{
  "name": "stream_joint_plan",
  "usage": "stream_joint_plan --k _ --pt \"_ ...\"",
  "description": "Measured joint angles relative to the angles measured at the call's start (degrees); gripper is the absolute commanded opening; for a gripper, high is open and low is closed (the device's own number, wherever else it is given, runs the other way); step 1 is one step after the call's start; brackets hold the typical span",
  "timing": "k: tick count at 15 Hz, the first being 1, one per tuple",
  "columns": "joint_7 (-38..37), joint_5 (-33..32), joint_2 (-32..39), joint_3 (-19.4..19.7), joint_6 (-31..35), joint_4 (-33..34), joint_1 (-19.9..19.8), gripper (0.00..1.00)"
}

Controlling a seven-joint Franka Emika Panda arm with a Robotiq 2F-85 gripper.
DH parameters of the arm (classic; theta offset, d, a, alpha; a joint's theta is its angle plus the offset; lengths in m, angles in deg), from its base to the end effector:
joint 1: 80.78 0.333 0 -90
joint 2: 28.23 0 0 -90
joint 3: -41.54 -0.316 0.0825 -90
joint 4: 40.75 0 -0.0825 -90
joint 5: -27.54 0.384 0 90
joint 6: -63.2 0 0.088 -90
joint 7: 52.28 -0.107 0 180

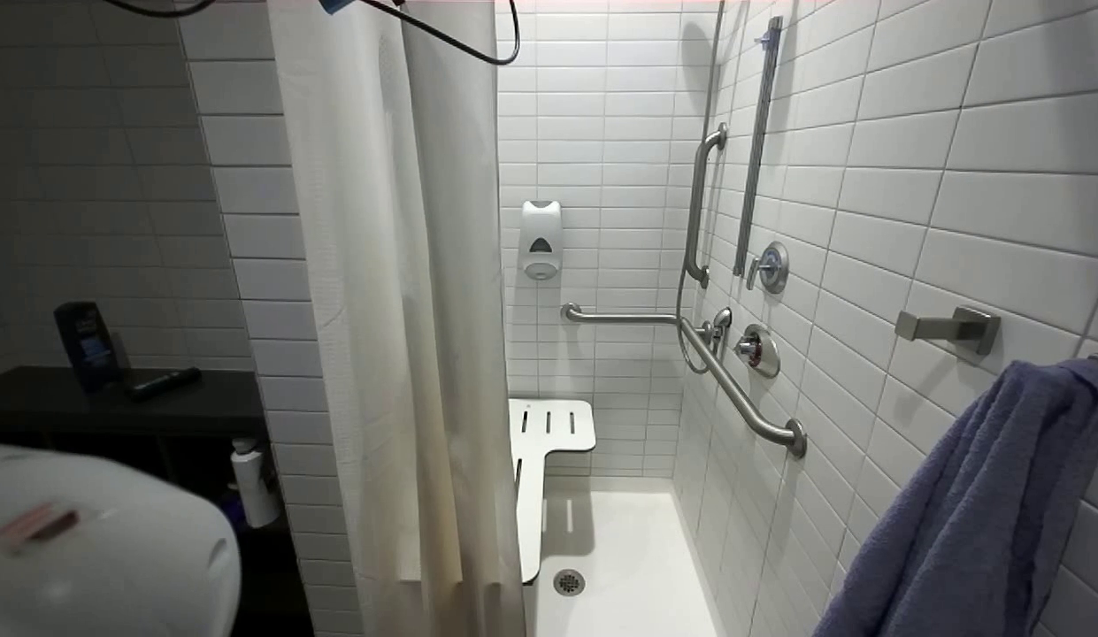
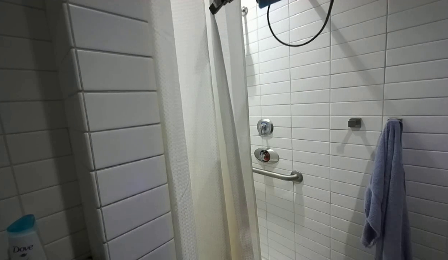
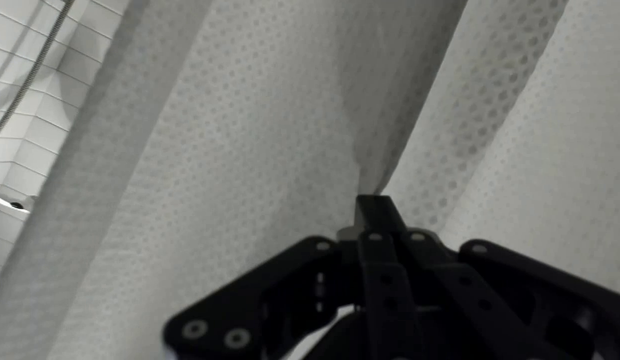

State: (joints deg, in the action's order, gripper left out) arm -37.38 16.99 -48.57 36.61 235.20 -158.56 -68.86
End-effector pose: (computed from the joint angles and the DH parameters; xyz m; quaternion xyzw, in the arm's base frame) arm 0.4585 0.1628 0.7437 0.7422 0.2855 0.6025 0.0685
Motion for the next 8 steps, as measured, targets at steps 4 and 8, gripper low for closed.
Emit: stream_joint_plan --k 4,8 --pt "14.0 8.2 0.2 9.4 -0.1 0.0 14.2 0.00" --pt "30.3 18.7 -1.0 21.4 -1.9 0.3 31.0 0.00"
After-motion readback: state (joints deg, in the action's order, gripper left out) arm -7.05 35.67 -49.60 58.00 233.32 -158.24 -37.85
